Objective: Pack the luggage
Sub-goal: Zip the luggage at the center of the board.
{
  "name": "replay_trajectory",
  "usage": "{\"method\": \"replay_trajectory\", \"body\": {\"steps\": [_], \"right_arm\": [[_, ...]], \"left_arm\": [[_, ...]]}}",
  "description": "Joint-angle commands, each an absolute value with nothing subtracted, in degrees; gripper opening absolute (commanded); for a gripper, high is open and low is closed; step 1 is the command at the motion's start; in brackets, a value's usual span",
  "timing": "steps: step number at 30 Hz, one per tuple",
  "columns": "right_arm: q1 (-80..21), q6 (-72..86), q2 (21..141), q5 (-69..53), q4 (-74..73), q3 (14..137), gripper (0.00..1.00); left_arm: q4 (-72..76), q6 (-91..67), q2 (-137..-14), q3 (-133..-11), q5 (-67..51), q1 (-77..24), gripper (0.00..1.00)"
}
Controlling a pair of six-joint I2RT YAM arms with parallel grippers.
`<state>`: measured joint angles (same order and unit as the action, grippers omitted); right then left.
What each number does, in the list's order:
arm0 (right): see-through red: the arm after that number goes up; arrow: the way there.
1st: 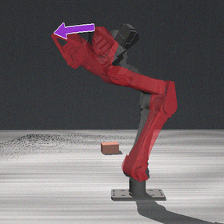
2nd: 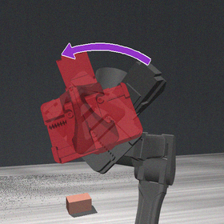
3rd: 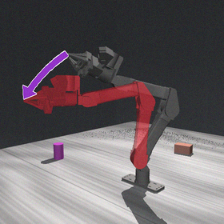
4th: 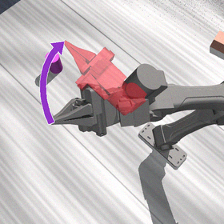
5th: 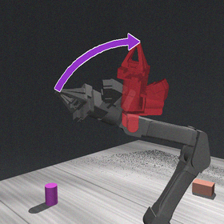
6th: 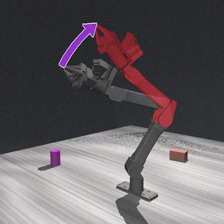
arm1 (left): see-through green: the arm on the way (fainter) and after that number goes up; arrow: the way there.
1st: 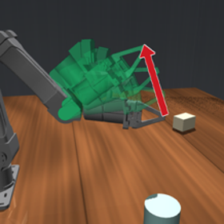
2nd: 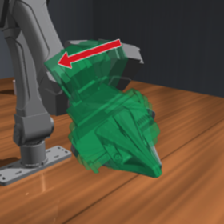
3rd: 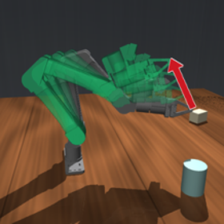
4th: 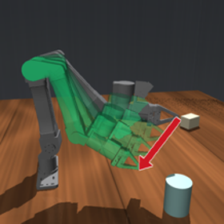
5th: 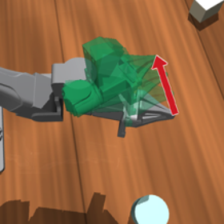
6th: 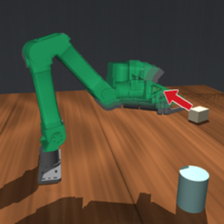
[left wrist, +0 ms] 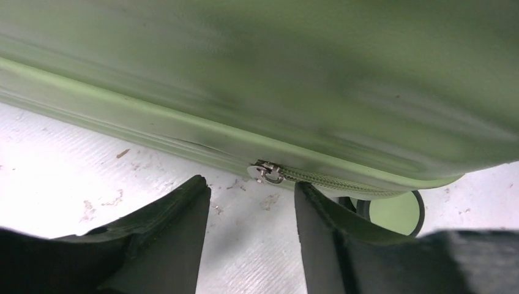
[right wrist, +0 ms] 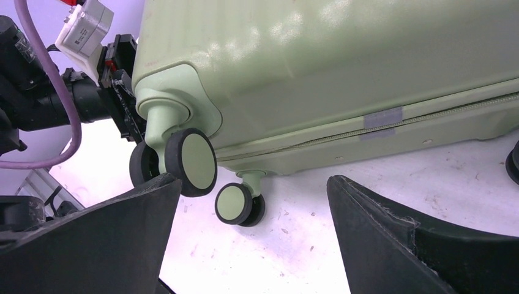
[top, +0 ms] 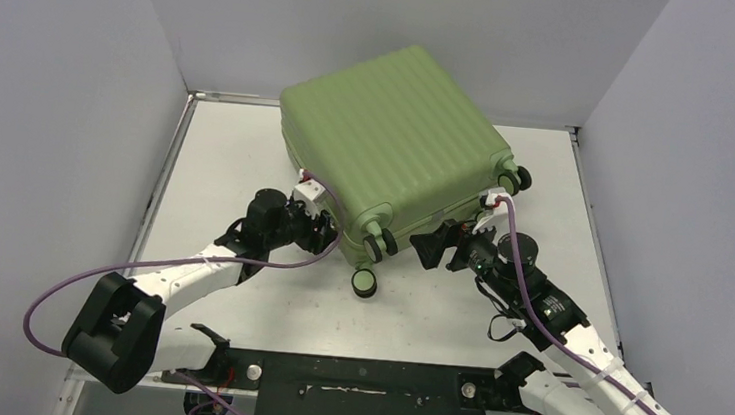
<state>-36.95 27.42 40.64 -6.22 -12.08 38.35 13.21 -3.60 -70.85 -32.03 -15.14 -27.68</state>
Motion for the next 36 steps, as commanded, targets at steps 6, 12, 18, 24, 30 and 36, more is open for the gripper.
{"method": "replay_trajectory", "body": {"steps": [6,12,18,24,30,36], "right_arm": [[-37.3,26.8,39.1,-4.6,-9.6,37.9,0.93],[-37.2,26.8,40.0,-4.8,-8.7,38.3,0.93],[-37.3,27.0,40.5,-5.0,-8.5,38.2,0.93],[-37.3,27.1,40.1,-4.9,-8.9,38.2,0.93],[-37.3,27.1,39.5,-4.5,-9.0,37.5,0.93],[-37.3,26.6,38.7,-4.0,-9.9,37.5,0.93]], "left_arm": [[25.7,-2.8,-72.2,-31.5,-15.4,-27.5,0.29],[23.3,-1.0,-70.8,-31.1,-13.7,-27.5,0.13],[22.2,-0.3,-69.5,-30.8,-13.5,-27.5,0.09],[17.7,3.8,-69.6,-32.4,-15.0,-27.6,0.11],[15.7,5.6,-69.4,-32.7,-18.7,-27.6,0.03],[12.1,5.3,-69.1,-33.6,-20.5,-28.0,0.02]]}}
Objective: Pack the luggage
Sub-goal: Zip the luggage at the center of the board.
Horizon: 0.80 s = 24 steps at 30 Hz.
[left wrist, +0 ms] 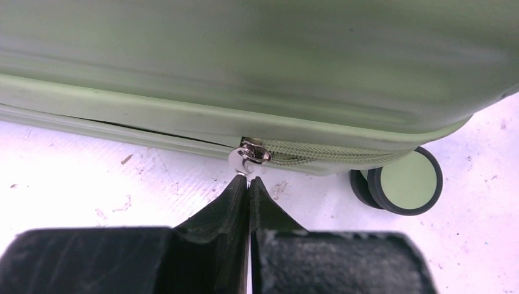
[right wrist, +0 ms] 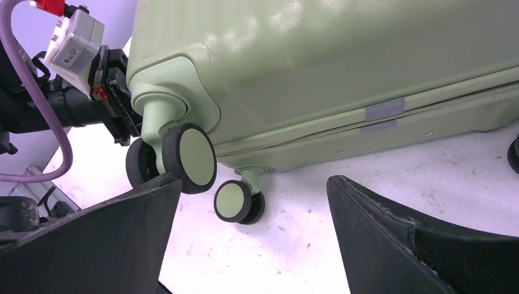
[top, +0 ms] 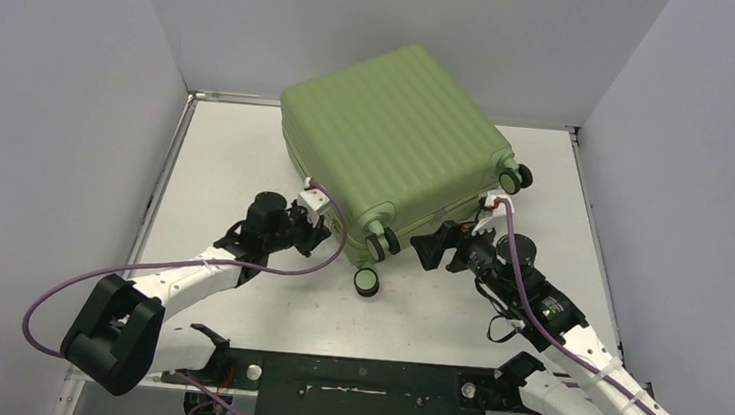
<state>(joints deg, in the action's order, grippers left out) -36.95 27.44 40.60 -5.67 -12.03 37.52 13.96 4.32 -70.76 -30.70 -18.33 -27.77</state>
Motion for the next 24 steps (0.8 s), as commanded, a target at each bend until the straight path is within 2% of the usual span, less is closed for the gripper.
{"method": "replay_trajectory", "body": {"steps": [1,3,4,6,7,10,12,13,18,24], "right_arm": [[-37.3,26.5,38.6,-4.0,-9.9,37.4,0.93],[-37.3,26.3,38.3,-4.0,-9.9,37.3,0.93],[-37.3,26.2,38.3,-4.0,-9.9,37.1,0.93],[-37.2,26.1,38.2,-4.1,-9.8,36.9,0.93],[-37.3,26.1,38.1,-4.2,-9.7,36.8,0.93],[-37.3,25.6,37.8,-4.2,-10.0,36.9,0.93],[-37.3,25.4,37.4,-4.1,-10.3,36.8,0.93],[-37.3,25.3,37.2,-4.0,-10.3,36.7,0.93],[-37.3,25.1,36.7,-3.9,-10.4,36.5,0.93],[-37.3,25.1,36.1,-3.7,-10.7,36.4,0.93]], "left_arm": [[11.4,5.1,-68.3,-33.4,-19.6,-28.0,0.04],[10.6,4.2,-66.9,-33.2,-22.0,-27.2,0.05],[11.4,3.1,-66.5,-33.0,-24.3,-26.6,0.08],[14.2,1.0,-67.0,-32.3,-31.7,-24.9,0.37],[15.7,0.4,-67.7,-32.0,-33.4,-24.4,0.46],[18.5,-2.6,-70.5,-32.3,-35.7,-23.6,0.63],[20.2,-3.3,-72.5,-32.6,-37.0,-23.1,0.71],[21.2,-3.6,-73.5,-32.6,-37.4,-22.8,0.80],[27.3,-4.2,-76.4,-32.9,-37.0,-22.1,0.82],[33.6,-6.0,-79.2,-33.9,-37.1,-21.9,0.71]]}}
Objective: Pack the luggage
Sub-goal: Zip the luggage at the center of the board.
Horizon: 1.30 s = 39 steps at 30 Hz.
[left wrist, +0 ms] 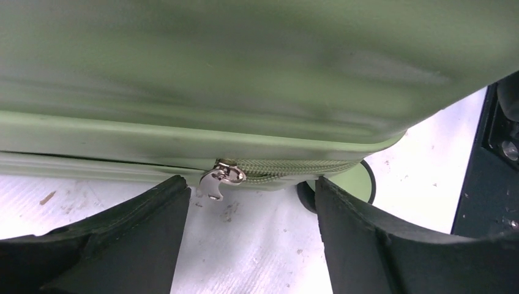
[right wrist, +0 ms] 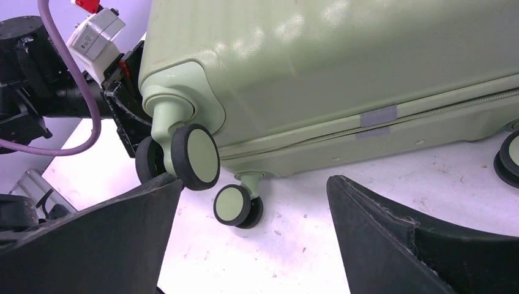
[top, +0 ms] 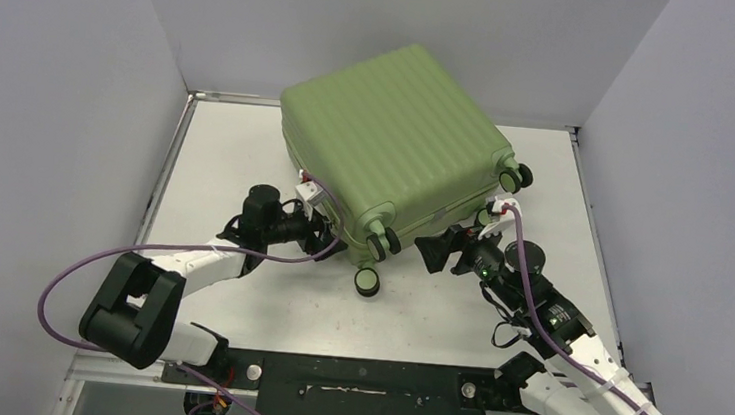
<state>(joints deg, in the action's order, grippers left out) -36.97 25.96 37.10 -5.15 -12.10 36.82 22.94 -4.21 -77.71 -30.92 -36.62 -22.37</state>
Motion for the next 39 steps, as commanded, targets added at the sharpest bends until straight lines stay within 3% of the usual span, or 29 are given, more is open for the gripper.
{"method": "replay_trajectory", "body": {"steps": [1,5,11,22,33,39], "right_arm": [[-37.2,25.3,36.0,-3.7,-10.7,36.4,0.93],[-37.2,25.4,36.1,-3.7,-10.7,36.5,0.93],[-37.3,25.6,36.1,-3.6,-10.8,36.2,0.93],[-37.3,26.1,36.9,-4.8,-9.7,36.2,0.93],[-37.3,26.6,37.8,-6.6,-8.5,36.2,0.93],[-37.4,27.6,39.5,-9.1,-6.3,36.4,0.93]], "left_arm": [[34.1,-6.1,-79.9,-34.0,-37.0,-21.9,0.69],[36.4,-6.5,-81.6,-34.5,-36.8,-21.8,0.55],[38.1,-6.6,-80.7,-34.1,-35.4,-21.8,0.25],[29.5,-0.3,-77.6,-33.5,-31.9,-21.4,0.00],[22.0,5.2,-72.7,-31.3,-26.9,-23.6,0.00],[14.3,10.5,-71.5,-31.5,-20.2,-31.0,0.00]]}}
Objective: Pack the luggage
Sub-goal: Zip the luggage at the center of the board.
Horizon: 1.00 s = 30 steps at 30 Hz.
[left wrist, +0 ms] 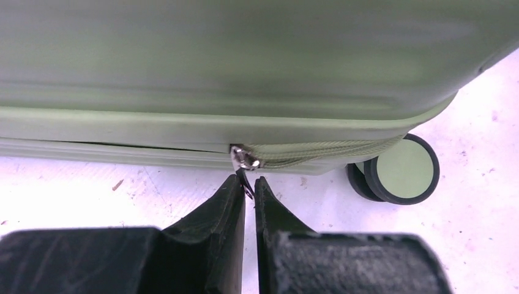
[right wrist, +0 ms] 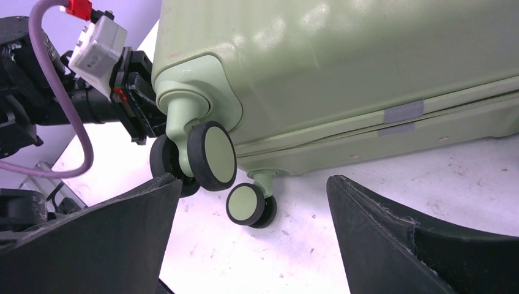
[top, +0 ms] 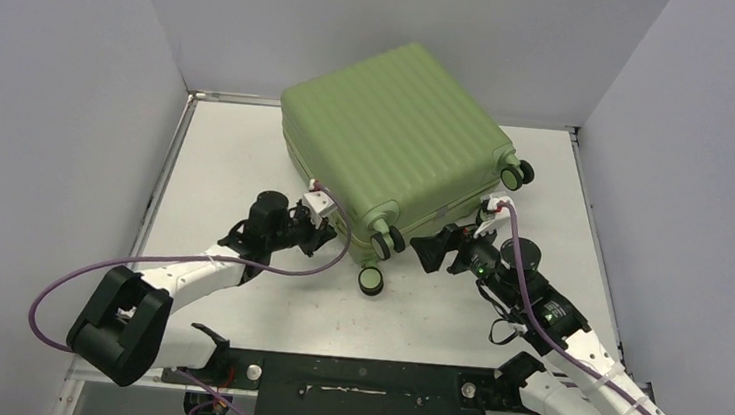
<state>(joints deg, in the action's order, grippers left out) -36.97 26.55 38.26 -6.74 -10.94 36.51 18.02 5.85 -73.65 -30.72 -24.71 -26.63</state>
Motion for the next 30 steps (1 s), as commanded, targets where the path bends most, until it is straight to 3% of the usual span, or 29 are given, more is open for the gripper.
{"method": "replay_trajectory", "body": {"steps": [1,15,18,20,24,30], "right_arm": [[-37.4,27.8,39.8,-9.5,-6.0,36.5,0.93],[-37.5,27.2,40.9,-9.2,-5.8,36.4,0.93],[-37.5,27.3,41.1,-9.4,-5.3,36.5,0.93],[-37.5,27.3,41.3,-9.8,-5.2,36.8,0.93],[-37.6,27.2,41.4,-10.1,-5.2,36.8,0.93],[-37.7,27.2,41.2,-10.1,-5.4,36.8,0.93]], "left_arm": [[13.7,10.8,-71.3,-31.6,-19.5,-32.0,0.00],[-2.6,13.0,-62.4,-31.4,-19.6,-33.9,0.01],[-1.2,9.4,-60.1,-30.9,-14.7,-33.2,0.49],[1.3,6.5,-58.7,-30.6,-15.1,-30.0,0.71],[7.6,0.8,-59.0,-30.1,-24.0,-22.7,0.78],[17.5,-3.5,-68.8,-32.1,-36.3,-20.8,0.75]]}}
